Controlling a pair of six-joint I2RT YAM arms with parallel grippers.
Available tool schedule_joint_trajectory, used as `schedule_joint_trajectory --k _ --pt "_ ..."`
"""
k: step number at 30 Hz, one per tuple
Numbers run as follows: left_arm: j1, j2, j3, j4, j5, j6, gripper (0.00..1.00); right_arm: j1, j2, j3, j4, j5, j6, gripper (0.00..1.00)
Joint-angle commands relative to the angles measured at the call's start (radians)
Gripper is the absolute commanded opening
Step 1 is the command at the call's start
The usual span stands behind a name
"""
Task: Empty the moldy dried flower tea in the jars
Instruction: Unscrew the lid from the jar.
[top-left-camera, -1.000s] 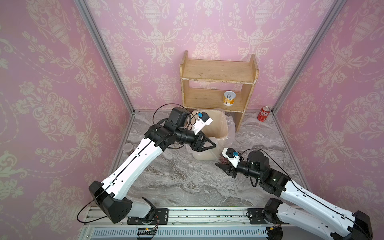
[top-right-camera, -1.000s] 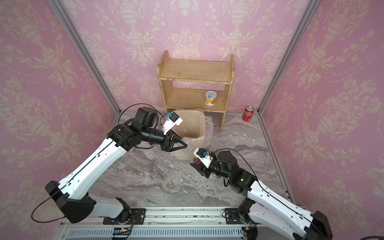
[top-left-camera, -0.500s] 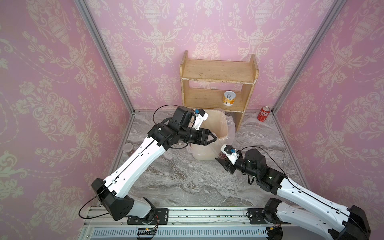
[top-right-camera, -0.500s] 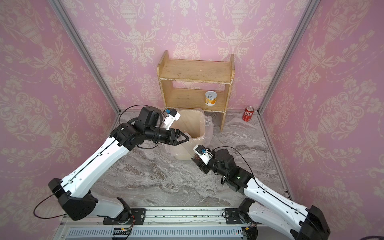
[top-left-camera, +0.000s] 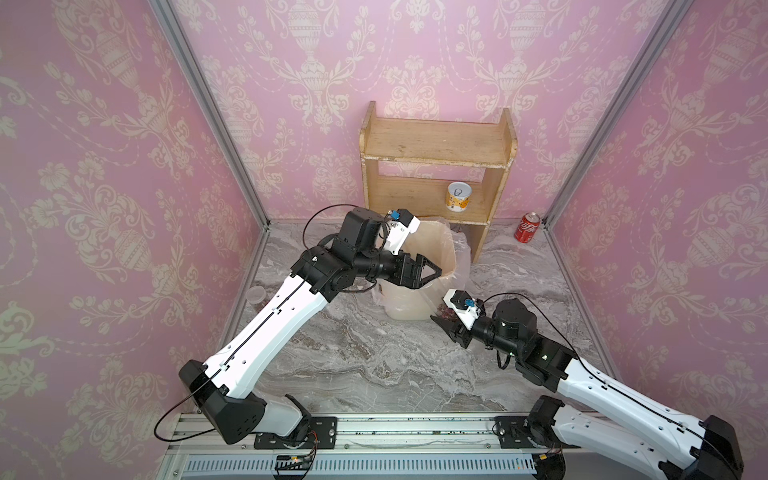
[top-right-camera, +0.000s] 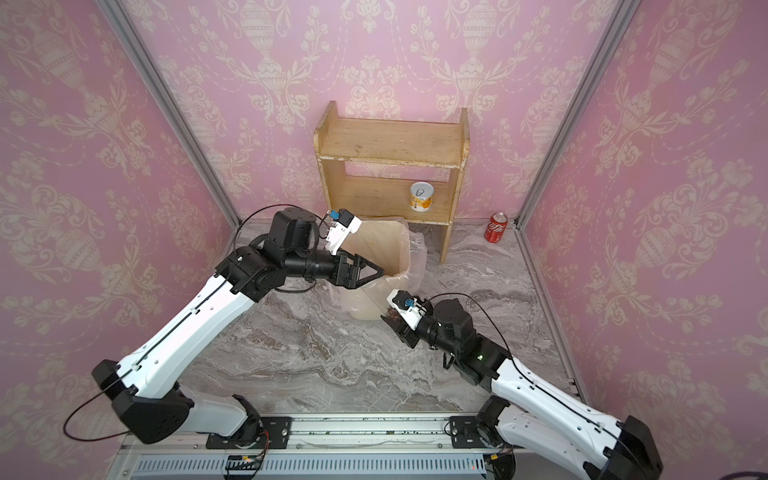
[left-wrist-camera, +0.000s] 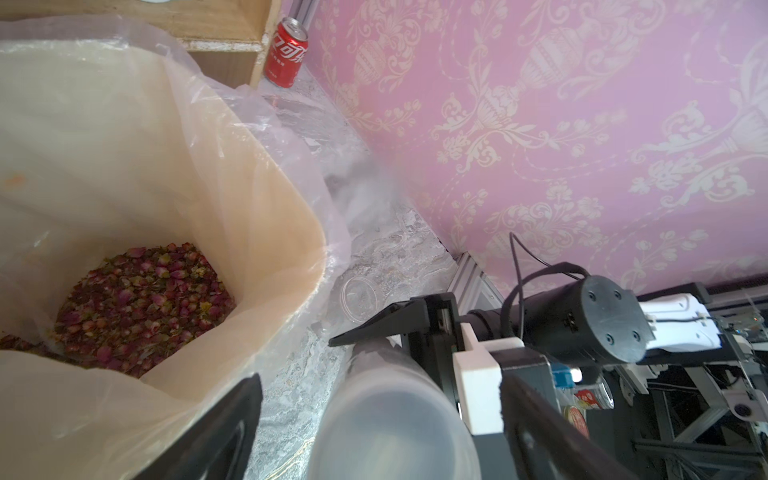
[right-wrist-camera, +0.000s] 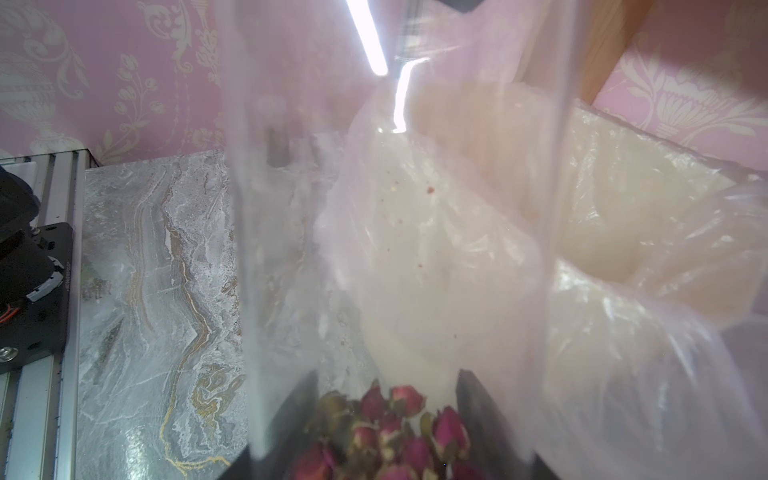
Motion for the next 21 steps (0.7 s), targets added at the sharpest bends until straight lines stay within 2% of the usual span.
schedule_joint_trajectory --k 1,4,9,12,15,21 --pt "0.036 -0.049 -0.007 0.005 0.219 0.23 0.96 0.005 -0.031 -0.014 0.03 -0.062 0.017 0.3" --pt "0.075 -0.05 0.009 -0.09 0.374 0.399 0.98 0.005 -0.047 -0.019 0.021 -0.134 0.03 0.31" --pt "0.105 -0.033 0.036 -0.244 0.462 0.596 0.96 0.001 -0.06 -0.02 0.01 -0.241 0.059 0.31" --pt "0.105 -0.036 0.014 -0.233 0.495 0.615 0.94 0.001 -0.056 -0.019 0.01 -0.284 0.076 0.31" --pt "0.105 -0.065 -0.045 -0.15 0.516 0.581 0.91 -0.003 -0.049 -0.014 0.009 -0.299 0.09 0.31" --pt "0.104 -0.087 -0.088 -0.109 0.478 0.566 0.84 -0.027 -0.035 -0.008 0.022 -0.344 0.128 0.3"
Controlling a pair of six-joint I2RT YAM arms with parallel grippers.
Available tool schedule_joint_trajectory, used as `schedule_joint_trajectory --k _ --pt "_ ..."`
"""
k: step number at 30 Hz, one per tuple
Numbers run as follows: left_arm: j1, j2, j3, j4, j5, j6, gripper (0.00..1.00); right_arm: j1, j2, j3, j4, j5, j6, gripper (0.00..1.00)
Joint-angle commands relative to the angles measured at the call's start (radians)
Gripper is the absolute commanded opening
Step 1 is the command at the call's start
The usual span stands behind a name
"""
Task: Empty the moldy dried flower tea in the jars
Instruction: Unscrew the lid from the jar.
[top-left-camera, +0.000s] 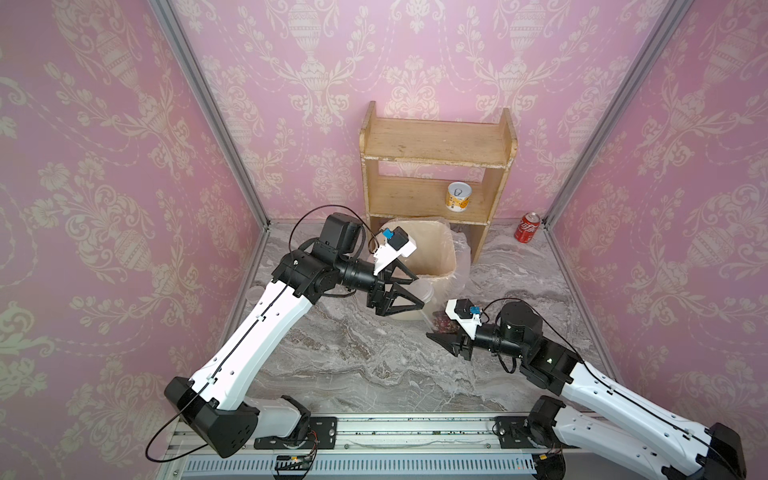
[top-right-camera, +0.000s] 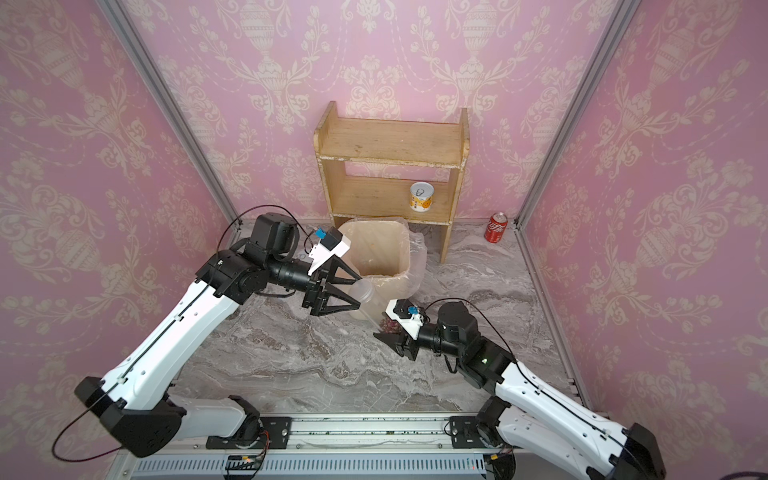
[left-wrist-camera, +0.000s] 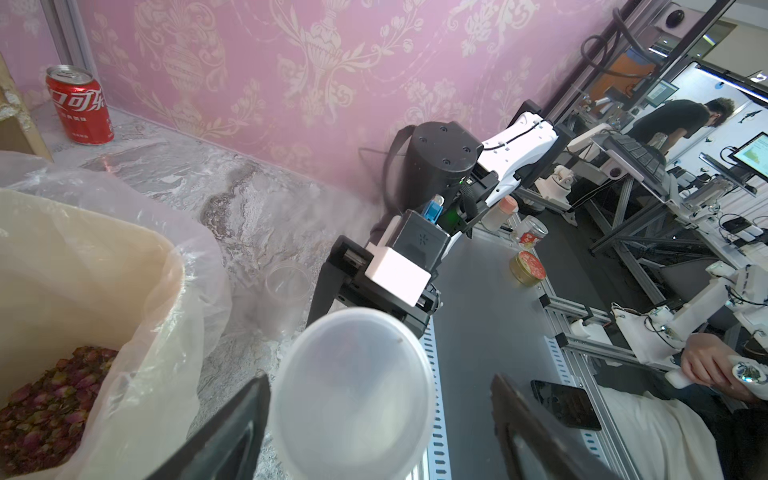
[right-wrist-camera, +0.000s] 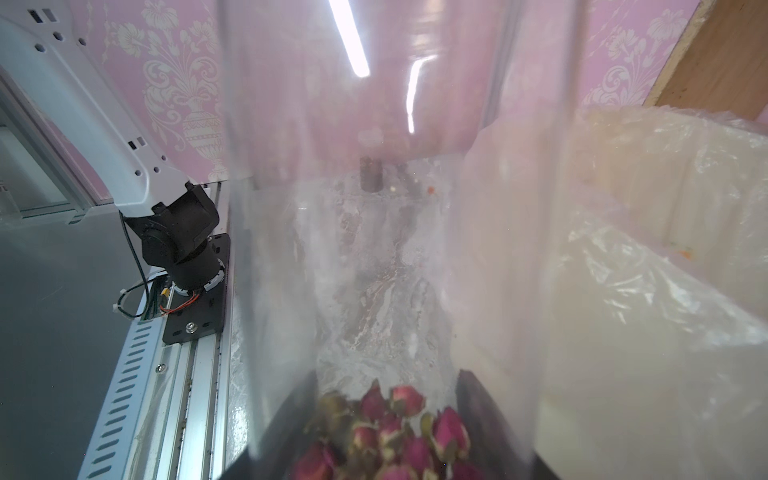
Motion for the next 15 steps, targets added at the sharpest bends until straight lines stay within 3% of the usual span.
schedule_joint_trajectory --k 1,15 --pt "0.004 -0.018 -0.008 0.014 0.013 0.032 0.83 -0.015 0.002 0.005 0.026 -0.053 0.043 0.3" --pt "0.0 -0.009 -0.019 0.033 -0.036 0.027 0.68 -0.019 0.016 0.012 0.027 -0.062 0.049 0.3"
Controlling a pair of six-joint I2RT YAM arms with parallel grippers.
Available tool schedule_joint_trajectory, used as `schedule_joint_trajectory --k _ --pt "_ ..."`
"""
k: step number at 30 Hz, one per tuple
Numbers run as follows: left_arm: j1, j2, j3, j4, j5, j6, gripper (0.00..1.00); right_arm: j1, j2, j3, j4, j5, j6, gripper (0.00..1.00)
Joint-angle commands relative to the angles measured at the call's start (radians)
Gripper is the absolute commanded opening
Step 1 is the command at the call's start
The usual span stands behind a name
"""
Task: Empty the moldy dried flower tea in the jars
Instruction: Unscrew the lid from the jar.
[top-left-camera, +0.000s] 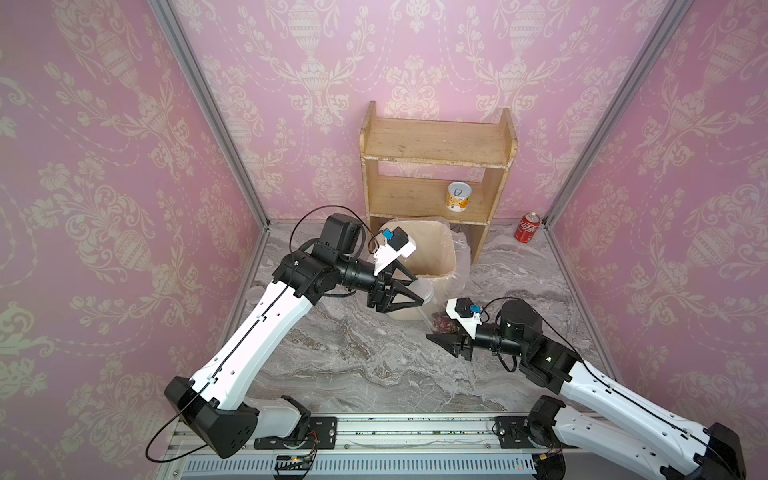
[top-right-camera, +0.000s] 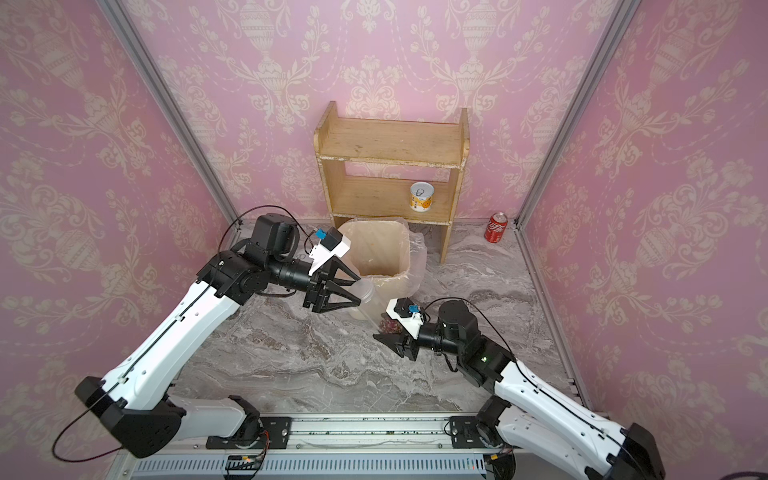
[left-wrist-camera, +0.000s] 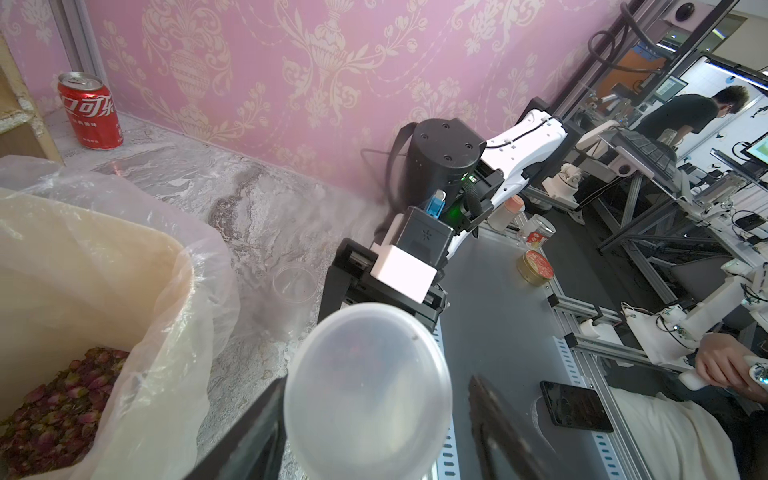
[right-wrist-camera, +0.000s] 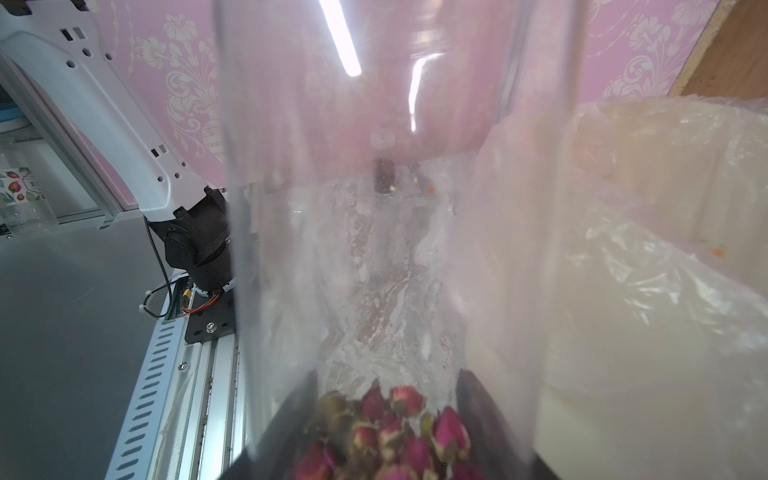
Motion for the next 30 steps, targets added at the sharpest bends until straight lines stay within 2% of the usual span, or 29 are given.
schedule_joint_trajectory --k 1,5,9,12,15,19,22,26,30 --pt "-0.001 -0.009 -0.012 0.011 -0.031 0.02 0.68 -0.006 0.006 0.013 0.021 -0.013 0.027 0.3" --pt "-0.004 -0.011 -0.019 0.016 -0.046 0.02 0.59 -0.006 0.009 0.016 0.02 -0.011 0.027 0.3" --pt "-0.012 -0.012 -0.025 0.019 -0.079 0.009 0.47 -0.007 0.015 0.023 0.017 -0.01 0.026 0.3" --pt "-0.015 -0.011 -0.028 0.031 -0.097 -0.033 0.42 -0.006 0.016 0.023 0.011 -0.002 0.019 0.3" --pt "-0.02 0.0 -0.016 0.065 -0.168 -0.158 0.36 -0.006 0.02 0.03 -0.012 0.019 -0.003 0.3" --pt "-0.025 0.035 0.023 0.09 -0.265 -0.416 0.21 -0.007 0.026 0.039 -0.031 0.08 -0.042 0.3" --pt "-0.047 0.043 0.036 0.112 -0.346 -0.585 0.16 -0.006 0.028 0.041 -0.032 0.112 -0.062 0.29" --pt "-0.086 0.03 0.03 0.148 -0.493 -0.733 0.11 -0.007 0.044 0.055 -0.046 0.124 -0.081 0.29" --pt "-0.108 0.02 0.036 0.161 -0.581 -0.785 0.11 -0.003 0.072 0.072 -0.069 0.121 -0.088 0.29"
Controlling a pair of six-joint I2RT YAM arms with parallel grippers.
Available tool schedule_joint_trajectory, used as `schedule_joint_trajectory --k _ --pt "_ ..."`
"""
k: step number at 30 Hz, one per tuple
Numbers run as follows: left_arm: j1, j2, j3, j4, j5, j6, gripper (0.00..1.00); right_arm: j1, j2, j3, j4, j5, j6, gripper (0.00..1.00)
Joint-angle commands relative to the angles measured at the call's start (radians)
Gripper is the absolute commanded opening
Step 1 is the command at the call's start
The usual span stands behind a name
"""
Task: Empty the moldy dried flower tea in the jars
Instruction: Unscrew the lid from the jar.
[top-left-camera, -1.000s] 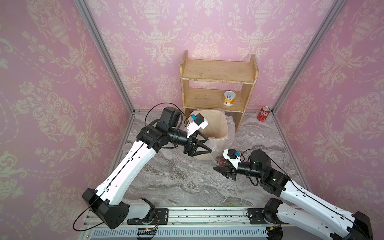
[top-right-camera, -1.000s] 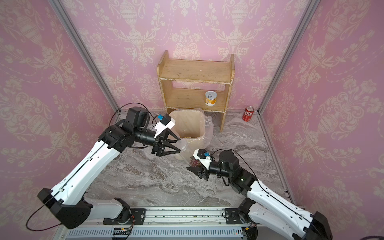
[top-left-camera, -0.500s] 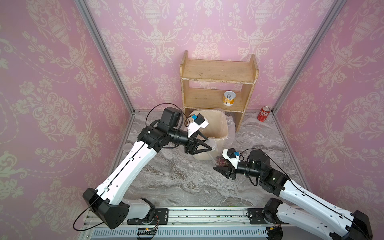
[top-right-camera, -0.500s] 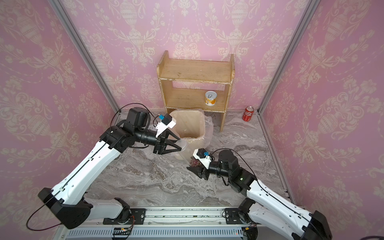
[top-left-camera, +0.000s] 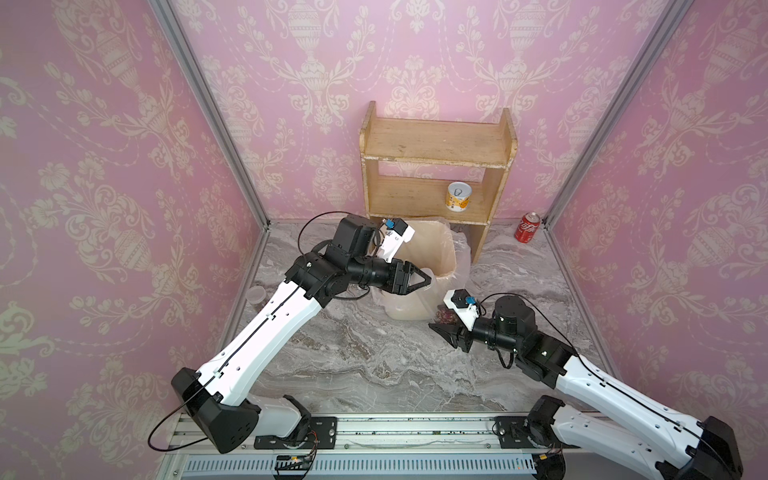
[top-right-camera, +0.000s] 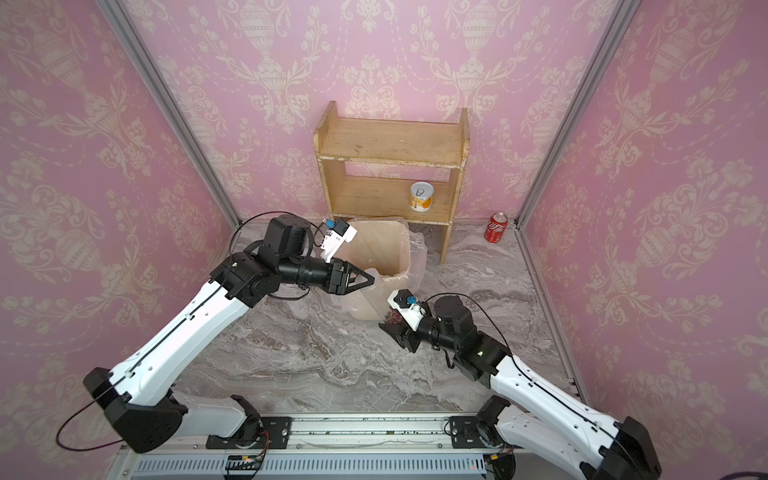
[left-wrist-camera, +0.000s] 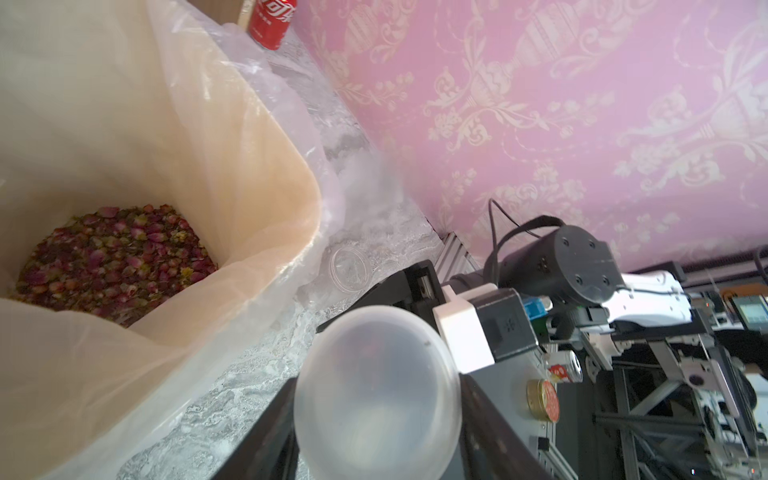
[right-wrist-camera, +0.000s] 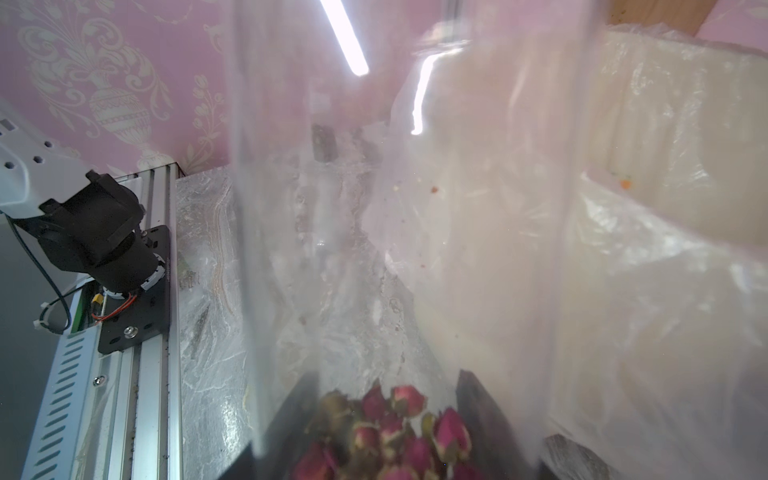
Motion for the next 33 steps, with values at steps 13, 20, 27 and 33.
schedule_joint_trajectory --k 13,20,27,33 --pt "-0.017 -0.022 -0.011 0.166 -0.074 -0.121 0.5 0.018 -0.01 0.024 0.014 -0.024 -0.077 0.29" --pt "-0.017 -0.066 -0.059 0.221 0.023 0.034 0.88 0.018 -0.039 -0.004 0.053 -0.033 -0.052 0.29" --pt "0.042 -0.095 0.01 0.005 0.281 0.468 0.99 0.018 -0.075 -0.025 0.073 -0.078 -0.023 0.29" --pt "0.106 -0.102 0.023 -0.129 0.422 0.714 0.99 0.016 -0.102 -0.04 0.089 -0.185 0.0 0.29"
